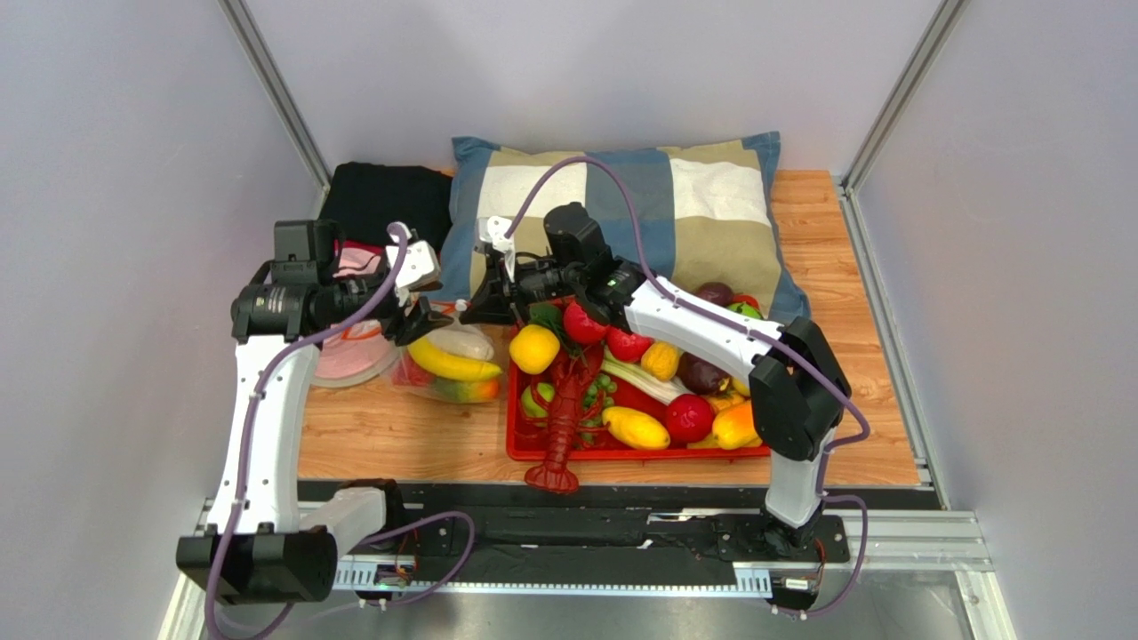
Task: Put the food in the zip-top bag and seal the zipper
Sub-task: Zip the zipper food storage bag at the center of the board.
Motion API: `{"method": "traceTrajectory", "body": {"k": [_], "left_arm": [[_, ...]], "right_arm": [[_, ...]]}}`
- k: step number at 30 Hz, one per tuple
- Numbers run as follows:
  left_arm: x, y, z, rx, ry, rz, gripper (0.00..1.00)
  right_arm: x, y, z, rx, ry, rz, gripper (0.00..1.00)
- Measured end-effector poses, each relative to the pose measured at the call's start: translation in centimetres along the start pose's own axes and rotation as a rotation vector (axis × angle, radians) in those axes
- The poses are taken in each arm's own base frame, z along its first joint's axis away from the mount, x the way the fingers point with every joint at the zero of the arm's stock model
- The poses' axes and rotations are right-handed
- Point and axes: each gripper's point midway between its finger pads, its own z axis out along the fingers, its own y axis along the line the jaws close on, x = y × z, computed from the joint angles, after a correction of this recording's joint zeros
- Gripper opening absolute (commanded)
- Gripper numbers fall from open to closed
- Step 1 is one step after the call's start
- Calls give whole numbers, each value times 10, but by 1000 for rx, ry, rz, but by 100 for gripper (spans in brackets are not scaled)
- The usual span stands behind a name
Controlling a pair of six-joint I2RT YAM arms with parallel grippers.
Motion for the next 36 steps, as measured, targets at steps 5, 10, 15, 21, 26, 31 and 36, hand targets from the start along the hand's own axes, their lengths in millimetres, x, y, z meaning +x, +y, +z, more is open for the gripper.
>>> {"method": "traceTrajectory", "body": {"k": [5, 10, 15, 21, 26, 31, 36], "left_arm": [[13, 4, 12, 72, 30, -25, 62], [10, -10, 19, 132, 28, -6, 58], [4, -23, 27, 186, 28, 20, 49], [5, -26, 32, 204, 36, 5, 28], [9, -24, 34, 208, 46, -23, 18], [12, -24, 37, 215, 57, -46, 2], [16, -24, 36, 211, 75, -52, 0]], "right_arm": [[2, 2, -2, 26, 5, 0, 0], [8, 5, -3, 40, 16, 5, 0], [11, 5, -5, 57, 22, 6, 0], [13, 6, -8, 71, 24, 6, 0], [13, 8, -9, 76, 25, 5, 0], [17, 6, -10, 89, 33, 10, 0], [20, 5, -12, 106, 35, 9, 0]]}}
